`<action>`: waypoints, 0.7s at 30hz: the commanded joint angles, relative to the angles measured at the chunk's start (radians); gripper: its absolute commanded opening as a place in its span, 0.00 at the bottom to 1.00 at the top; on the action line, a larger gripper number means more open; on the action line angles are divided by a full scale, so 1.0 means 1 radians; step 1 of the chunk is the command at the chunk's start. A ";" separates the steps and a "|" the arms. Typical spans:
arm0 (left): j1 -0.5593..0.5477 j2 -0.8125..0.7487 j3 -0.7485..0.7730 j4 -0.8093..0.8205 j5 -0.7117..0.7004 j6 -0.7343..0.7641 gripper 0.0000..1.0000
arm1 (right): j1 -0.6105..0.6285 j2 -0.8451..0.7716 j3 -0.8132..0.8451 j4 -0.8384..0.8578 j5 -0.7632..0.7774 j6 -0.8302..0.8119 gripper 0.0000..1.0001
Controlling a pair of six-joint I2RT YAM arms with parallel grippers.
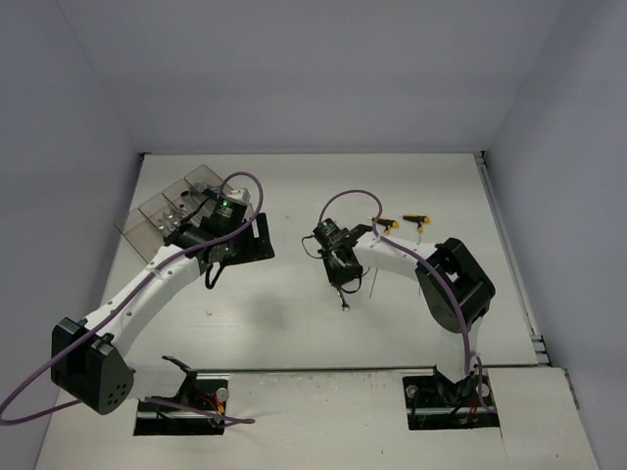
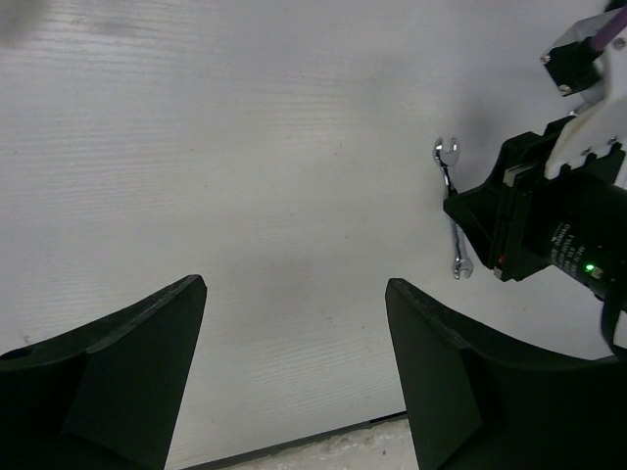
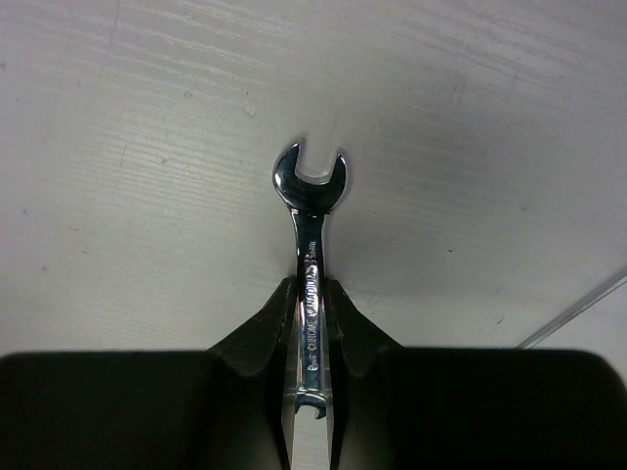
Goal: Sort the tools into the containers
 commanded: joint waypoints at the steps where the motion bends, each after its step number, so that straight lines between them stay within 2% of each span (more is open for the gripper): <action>1: -0.005 -0.002 0.013 0.137 0.083 -0.037 0.71 | 0.034 -0.004 0.031 -0.050 0.025 -0.020 0.00; 12: -0.006 0.052 -0.089 0.449 0.202 -0.168 0.71 | 0.066 -0.160 0.146 -0.005 -0.019 -0.076 0.00; 21: -0.006 0.104 -0.056 0.544 0.255 -0.209 0.71 | 0.071 -0.233 0.170 0.060 -0.097 -0.068 0.00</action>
